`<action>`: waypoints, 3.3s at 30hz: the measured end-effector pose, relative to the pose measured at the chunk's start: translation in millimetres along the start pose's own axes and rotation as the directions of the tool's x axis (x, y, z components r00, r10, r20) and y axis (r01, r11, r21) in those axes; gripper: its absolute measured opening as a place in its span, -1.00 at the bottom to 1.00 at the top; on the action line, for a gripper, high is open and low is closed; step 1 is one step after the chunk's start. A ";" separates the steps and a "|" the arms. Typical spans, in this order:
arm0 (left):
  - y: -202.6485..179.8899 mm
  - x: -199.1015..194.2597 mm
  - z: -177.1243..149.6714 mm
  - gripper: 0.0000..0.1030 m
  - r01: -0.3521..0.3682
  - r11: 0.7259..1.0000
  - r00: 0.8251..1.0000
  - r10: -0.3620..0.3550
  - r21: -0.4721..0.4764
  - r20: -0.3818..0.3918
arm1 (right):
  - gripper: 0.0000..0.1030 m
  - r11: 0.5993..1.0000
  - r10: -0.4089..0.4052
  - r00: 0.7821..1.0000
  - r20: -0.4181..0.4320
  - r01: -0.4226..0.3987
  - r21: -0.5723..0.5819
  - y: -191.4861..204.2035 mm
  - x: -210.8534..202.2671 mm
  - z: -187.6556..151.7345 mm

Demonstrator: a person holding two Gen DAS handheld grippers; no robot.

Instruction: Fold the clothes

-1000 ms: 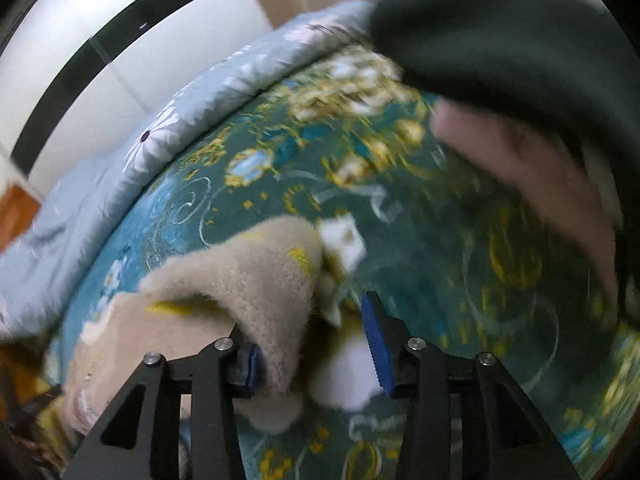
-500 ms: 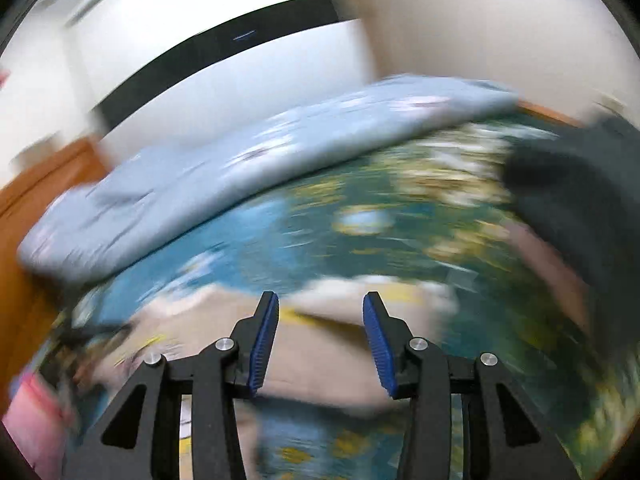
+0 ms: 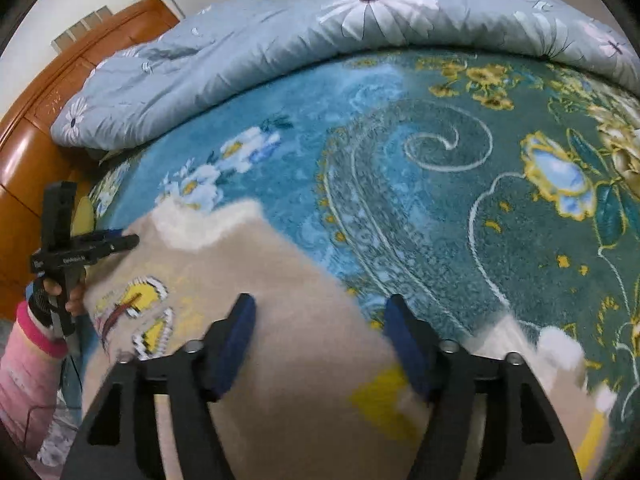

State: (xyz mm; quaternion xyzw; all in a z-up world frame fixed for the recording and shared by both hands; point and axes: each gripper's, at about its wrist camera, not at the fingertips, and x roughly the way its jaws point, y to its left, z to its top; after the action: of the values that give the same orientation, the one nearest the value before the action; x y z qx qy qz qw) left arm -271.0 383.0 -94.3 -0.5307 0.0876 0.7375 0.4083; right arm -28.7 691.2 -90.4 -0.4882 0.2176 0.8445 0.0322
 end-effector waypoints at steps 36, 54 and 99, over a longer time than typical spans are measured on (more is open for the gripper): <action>18.1 -20.5 16.1 -0.64 -0.182 0.971 0.956 0.212 -0.157 0.204 | -0.50 0.941 -0.277 0.941 0.196 0.307 -0.144 78.4 33.2 83.5; -52.4 -89.9 -71.6 0.29 -0.006 0.990 0.962 0.044 -0.139 0.271 | 0.10 0.908 -0.391 0.888 0.241 0.416 -0.058 3.0 -60.4 11.6; -61.8 -158.9 -146.4 0.42 -0.350 0.926 0.858 0.378 -0.144 0.348 | -0.78 0.906 -0.378 0.755 0.536 0.182 0.383 19.8 -155.2 34.5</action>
State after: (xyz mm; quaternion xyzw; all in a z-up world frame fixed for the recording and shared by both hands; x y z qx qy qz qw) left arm -107.6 259.9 -1.4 -0.3714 0.0801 0.8904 0.2505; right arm 19.0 711.5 61.2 -0.2122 0.2482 0.8955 0.3025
